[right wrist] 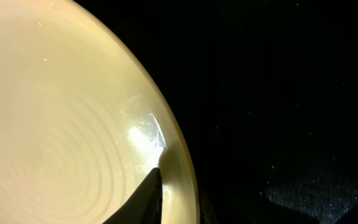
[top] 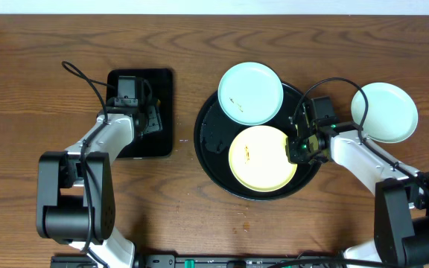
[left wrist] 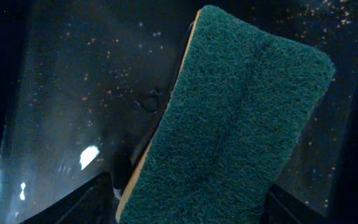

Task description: Clean dirty plates on tray and stack at the side

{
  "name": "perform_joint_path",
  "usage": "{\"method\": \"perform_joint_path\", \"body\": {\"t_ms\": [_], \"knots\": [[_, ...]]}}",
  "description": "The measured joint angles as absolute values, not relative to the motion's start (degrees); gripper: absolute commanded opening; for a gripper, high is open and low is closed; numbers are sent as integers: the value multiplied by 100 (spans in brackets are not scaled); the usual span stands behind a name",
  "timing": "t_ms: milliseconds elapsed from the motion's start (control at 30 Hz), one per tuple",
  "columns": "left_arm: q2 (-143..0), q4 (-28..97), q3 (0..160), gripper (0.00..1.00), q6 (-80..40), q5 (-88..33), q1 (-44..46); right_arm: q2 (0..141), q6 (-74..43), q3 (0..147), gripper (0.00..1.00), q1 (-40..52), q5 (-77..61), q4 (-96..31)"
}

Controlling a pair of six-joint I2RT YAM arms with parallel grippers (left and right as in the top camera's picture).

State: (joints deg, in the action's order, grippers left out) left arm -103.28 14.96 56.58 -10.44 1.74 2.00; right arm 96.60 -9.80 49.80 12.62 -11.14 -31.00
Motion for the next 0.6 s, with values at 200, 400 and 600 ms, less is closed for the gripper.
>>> {"method": "perform_joint_path", "body": {"t_ms": [200, 400, 600], "knots": [[-10328, 1505, 5658, 69, -1044, 167, 200, 9660, -980, 4980, 19, 1262, -1129, -3100], [-10328, 1518, 5658, 66, -1044, 148, 200, 9660, -980, 4978, 20, 1262, -1135, -3100], [-10326, 1785, 5572, 49, -1037, 14, 204, 9660, -980, 4980, 21, 1262, -1153, -3098]]}}
